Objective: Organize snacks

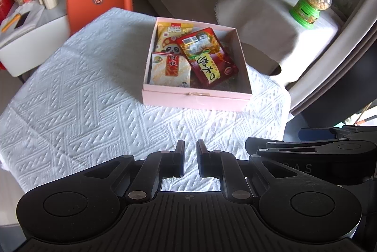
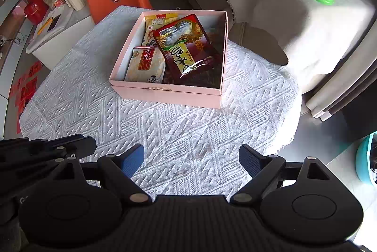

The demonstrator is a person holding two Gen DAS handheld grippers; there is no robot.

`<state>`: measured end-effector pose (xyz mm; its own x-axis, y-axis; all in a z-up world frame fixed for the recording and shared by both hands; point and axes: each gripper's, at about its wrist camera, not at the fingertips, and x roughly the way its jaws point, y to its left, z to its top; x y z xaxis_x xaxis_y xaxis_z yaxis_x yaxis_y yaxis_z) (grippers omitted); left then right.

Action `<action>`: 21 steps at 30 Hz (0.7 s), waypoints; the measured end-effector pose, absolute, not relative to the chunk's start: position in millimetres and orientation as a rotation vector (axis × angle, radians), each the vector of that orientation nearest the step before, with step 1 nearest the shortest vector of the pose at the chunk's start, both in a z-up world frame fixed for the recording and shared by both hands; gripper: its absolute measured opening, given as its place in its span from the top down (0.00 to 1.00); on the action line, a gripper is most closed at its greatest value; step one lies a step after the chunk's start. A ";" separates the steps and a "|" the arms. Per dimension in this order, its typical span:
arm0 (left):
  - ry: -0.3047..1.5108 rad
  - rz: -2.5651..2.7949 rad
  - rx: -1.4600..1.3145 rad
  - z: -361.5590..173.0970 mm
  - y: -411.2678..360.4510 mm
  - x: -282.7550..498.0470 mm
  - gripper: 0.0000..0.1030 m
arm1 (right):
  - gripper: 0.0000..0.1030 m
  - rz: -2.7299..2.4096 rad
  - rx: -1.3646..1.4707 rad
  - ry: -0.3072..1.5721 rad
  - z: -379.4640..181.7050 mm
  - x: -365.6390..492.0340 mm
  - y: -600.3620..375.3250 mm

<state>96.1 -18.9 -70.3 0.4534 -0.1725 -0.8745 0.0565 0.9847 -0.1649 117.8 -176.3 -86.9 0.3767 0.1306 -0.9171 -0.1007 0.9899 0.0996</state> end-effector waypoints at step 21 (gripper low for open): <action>1.083 -0.144 -0.123 -67.3 -20.1 89.7 0.86 | 0.14 0.145 0.035 1.171 -83.9 108.8 -179.6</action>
<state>89.7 -20.1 -67.3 0.4608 -0.1768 -0.8697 0.0562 0.9838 -0.1702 108.8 -179.6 -83.9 0.3808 0.1320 -0.9152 -0.0956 0.9901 0.1031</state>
